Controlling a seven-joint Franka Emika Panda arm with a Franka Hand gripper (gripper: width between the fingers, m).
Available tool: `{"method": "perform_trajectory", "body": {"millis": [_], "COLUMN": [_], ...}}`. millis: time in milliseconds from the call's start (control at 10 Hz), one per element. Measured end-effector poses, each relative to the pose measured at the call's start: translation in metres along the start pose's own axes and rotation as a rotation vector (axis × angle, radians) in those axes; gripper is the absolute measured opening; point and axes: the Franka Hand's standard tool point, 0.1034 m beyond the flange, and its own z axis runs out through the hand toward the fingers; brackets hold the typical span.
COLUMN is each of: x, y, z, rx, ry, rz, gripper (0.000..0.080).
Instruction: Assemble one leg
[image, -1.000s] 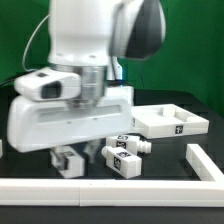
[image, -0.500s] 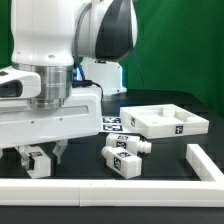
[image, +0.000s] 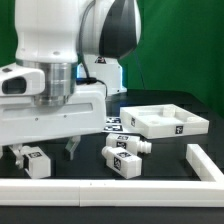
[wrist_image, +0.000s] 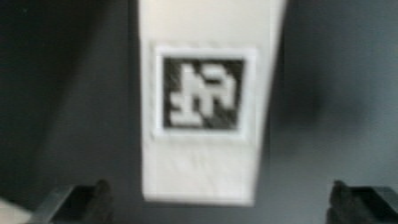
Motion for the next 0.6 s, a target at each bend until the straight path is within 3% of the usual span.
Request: {"method": "perform_trajectory", "body": {"millis": [200, 300, 400, 600], "x": [0.017, 0.023, 0.023, 0.022], "y": [-0.022, -0.038, -0.044, -0.039], "z": [-0.013, -0.009, -0.006, -0.007], "rx": [-0.001, 0.000, -0.001, -0.003], "ry": [0.011, 0.013, 0.013, 0.014], "rz": [0.033, 0.062, 0.050, 0.051], "gripper": [0.0642, 0.0648, 0.0649, 0.0649]}}
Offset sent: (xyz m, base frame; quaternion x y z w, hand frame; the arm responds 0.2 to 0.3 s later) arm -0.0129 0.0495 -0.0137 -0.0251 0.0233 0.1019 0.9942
